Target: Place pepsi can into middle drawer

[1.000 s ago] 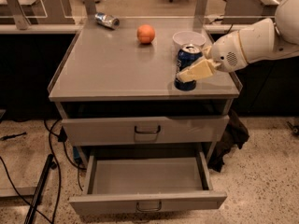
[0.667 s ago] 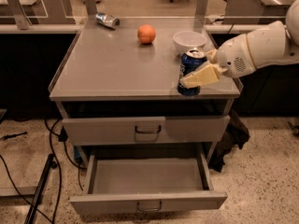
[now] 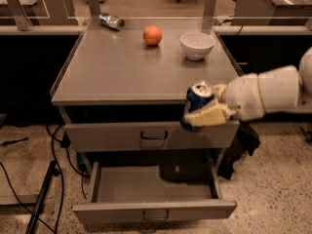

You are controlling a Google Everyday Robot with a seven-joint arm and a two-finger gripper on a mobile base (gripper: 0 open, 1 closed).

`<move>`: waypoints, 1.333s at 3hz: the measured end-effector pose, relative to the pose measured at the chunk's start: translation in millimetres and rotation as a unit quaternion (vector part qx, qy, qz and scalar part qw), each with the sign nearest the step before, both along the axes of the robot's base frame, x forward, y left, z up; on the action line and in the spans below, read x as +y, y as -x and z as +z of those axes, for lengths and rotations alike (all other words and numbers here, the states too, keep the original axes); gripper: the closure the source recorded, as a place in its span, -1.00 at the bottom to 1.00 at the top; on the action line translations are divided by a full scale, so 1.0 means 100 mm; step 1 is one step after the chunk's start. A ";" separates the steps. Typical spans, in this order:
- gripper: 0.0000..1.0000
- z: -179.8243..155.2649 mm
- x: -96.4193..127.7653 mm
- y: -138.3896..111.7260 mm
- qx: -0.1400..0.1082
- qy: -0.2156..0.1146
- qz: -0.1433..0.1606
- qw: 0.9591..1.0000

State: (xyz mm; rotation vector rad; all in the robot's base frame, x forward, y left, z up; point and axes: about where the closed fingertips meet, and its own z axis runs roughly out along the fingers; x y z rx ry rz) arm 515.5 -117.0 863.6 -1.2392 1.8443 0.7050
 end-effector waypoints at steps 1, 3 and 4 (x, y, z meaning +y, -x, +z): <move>1.00 -0.50 0.14 0.14 0.000 -0.013 0.018 1.000; 1.00 -0.74 0.11 0.15 -0.006 0.000 0.025 1.000; 1.00 -1.41 0.02 0.11 -0.020 0.021 0.026 0.999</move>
Offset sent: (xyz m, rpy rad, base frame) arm -0.0110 0.0099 -0.0413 0.0253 -0.0005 0.0240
